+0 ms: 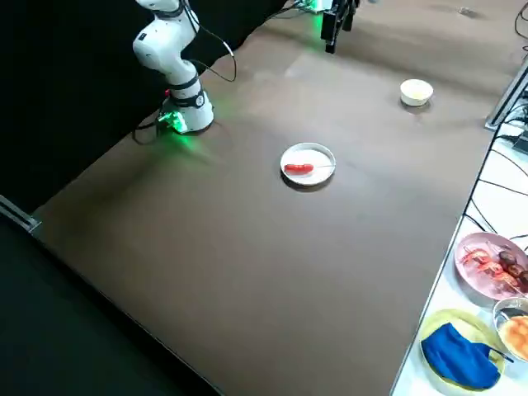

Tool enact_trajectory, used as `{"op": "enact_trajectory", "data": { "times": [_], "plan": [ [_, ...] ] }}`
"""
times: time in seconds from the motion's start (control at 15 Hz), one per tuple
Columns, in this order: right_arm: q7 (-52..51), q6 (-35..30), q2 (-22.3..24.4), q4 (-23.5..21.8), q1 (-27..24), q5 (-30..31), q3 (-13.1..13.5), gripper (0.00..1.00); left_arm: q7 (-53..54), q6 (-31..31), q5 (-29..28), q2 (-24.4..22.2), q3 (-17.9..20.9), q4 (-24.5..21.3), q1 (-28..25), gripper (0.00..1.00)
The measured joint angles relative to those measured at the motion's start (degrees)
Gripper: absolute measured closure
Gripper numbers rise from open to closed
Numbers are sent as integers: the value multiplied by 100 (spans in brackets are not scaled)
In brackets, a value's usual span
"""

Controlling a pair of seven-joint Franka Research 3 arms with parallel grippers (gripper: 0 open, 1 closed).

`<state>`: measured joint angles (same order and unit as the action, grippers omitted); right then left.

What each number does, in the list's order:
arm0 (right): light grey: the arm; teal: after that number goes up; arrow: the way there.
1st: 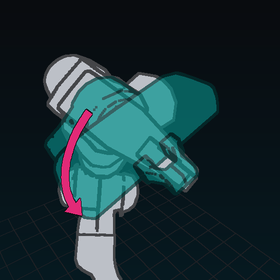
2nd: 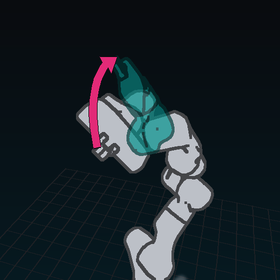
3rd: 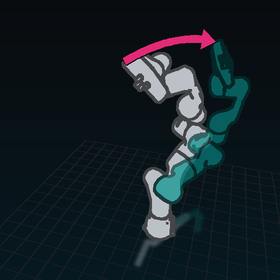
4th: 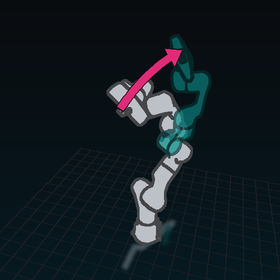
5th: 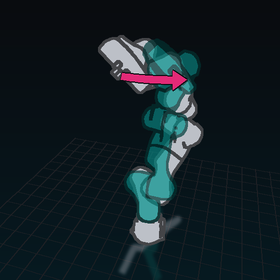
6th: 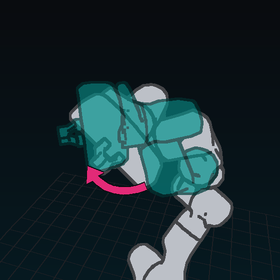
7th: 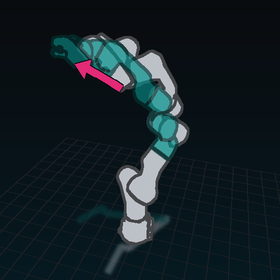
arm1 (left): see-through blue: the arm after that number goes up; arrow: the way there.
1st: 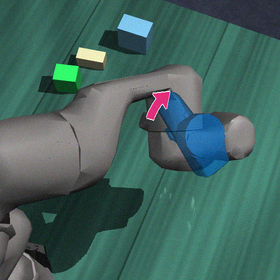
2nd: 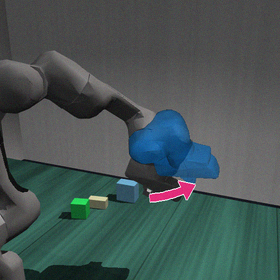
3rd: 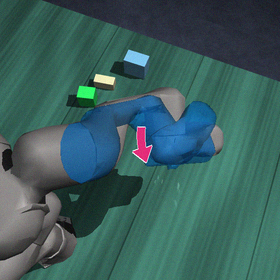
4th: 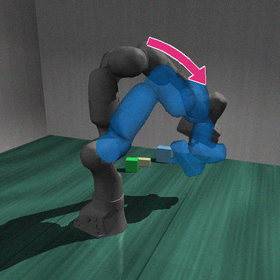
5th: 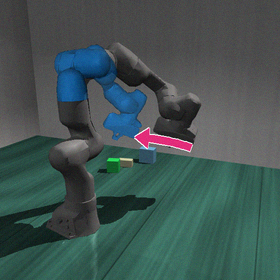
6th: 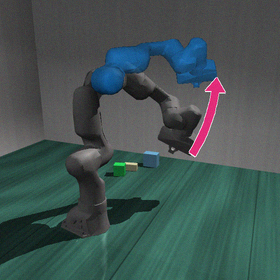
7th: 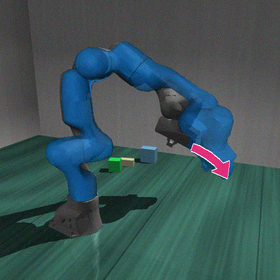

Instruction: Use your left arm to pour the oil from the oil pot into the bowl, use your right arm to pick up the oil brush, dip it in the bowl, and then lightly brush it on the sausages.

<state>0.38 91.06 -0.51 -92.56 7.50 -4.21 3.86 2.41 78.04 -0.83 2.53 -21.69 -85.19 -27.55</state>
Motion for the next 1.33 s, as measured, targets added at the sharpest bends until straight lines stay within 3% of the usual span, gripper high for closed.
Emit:
{"op": "enact_trajectory", "data": {
  "times": [0.4, 0.87, 1.13, 1.2, 1.33],
  "plan": [
    [0, 0, 0, 0, 1, 0, -4, 0, 2231, 408, 49, 99, 5, -18, -301, 0],
    [0, 0, 0, 0, 2, 0, -10, 0, 3888, 1550, 236, 634, -6, -33, -511, 0],
    [0, 1, 0, 0, 2, 0, -9, 0, 6079, 1701, 1481, 807, 7, -33, -1092, 0],
    [0, 1, 0, 0, 3, 0, -10, 0, 7368, 1700, 2237, 1024, 12, -46, -1437, 0],
    [0, 1, 0, 1, 3, 0, -11, 0, 8368, 1701, 2602, 1292, 9, -43, -1607, 0]
  ]
}}
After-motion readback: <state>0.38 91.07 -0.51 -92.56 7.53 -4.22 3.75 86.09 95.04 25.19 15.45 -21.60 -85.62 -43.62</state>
